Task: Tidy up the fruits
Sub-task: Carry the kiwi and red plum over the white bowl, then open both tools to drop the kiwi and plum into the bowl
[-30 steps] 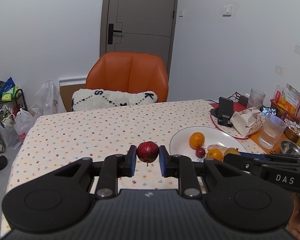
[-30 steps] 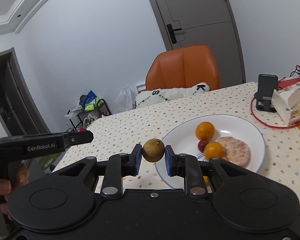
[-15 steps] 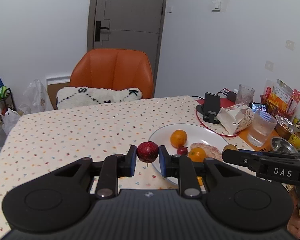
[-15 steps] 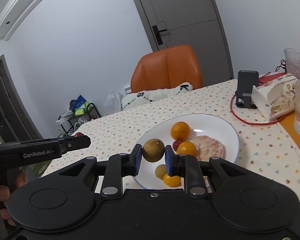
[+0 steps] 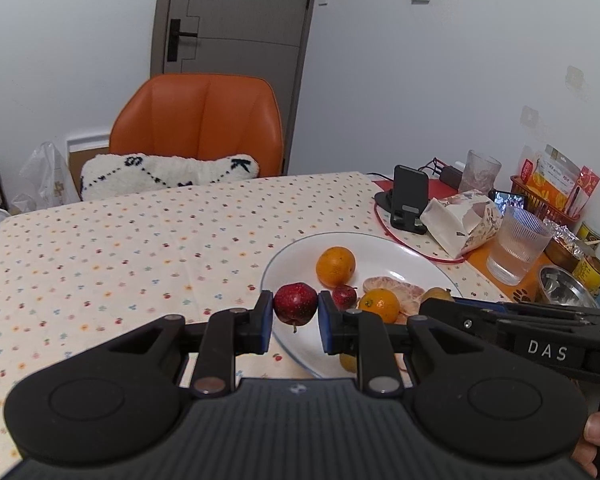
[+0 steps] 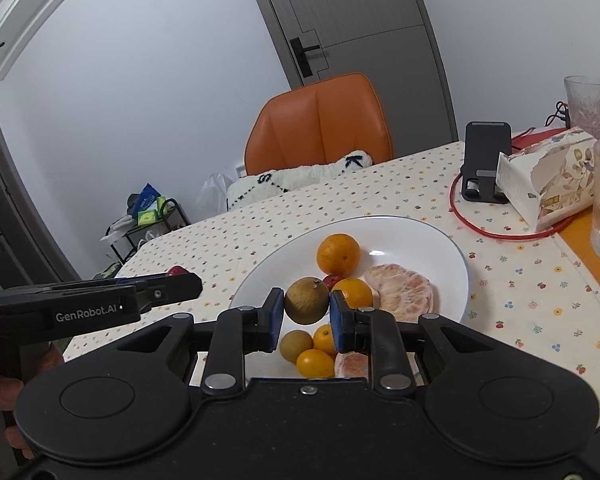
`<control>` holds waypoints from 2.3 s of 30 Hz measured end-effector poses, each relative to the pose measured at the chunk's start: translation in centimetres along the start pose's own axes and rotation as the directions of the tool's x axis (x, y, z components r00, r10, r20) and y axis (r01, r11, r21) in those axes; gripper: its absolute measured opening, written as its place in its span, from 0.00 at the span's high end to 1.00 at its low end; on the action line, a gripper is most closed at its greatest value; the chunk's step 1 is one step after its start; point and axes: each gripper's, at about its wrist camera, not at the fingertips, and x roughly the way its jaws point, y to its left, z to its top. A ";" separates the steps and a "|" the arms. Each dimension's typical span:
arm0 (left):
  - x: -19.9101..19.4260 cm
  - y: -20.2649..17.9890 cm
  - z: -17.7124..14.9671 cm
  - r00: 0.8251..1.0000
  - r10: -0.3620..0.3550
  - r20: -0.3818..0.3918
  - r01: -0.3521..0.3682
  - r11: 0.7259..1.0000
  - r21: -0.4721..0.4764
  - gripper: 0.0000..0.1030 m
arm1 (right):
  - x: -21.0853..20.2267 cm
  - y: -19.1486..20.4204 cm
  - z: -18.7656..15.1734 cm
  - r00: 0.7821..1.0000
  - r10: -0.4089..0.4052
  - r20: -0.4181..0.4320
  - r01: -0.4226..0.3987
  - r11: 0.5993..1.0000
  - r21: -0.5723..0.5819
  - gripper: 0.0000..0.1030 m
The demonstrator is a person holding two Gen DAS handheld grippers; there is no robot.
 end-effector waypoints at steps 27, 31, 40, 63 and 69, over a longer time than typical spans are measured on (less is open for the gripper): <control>1.8 1.5 0.0 0.998 0.042 -0.050 -0.041 0.999 0.012 0.75 | 3.8 0.7 -0.2 1.000 0.015 -0.007 -0.015 1.000 -0.006 0.71; 0.9 2.5 0.0 0.996 0.069 -0.052 -0.069 0.998 -0.001 0.74 | 3.6 1.2 0.0 1.000 0.027 -0.006 -0.028 0.999 -0.018 0.71; -1.5 2.9 0.0 0.995 0.098 -0.023 -0.099 0.995 -0.014 0.49 | 1.8 1.4 0.3 1.000 0.014 0.011 -0.014 1.000 0.003 0.67; -8.8 4.3 -0.8 0.978 0.204 0.028 -0.203 0.978 -0.055 0.08 | -2.3 6.7 0.1 0.998 0.044 0.034 -0.042 0.997 -0.064 0.04; -11.5 4.4 -1.0 0.975 0.215 0.054 -0.211 0.975 -0.065 0.06 | -3.5 8.5 0.0 0.999 0.048 0.025 -0.046 0.995 -0.090 0.00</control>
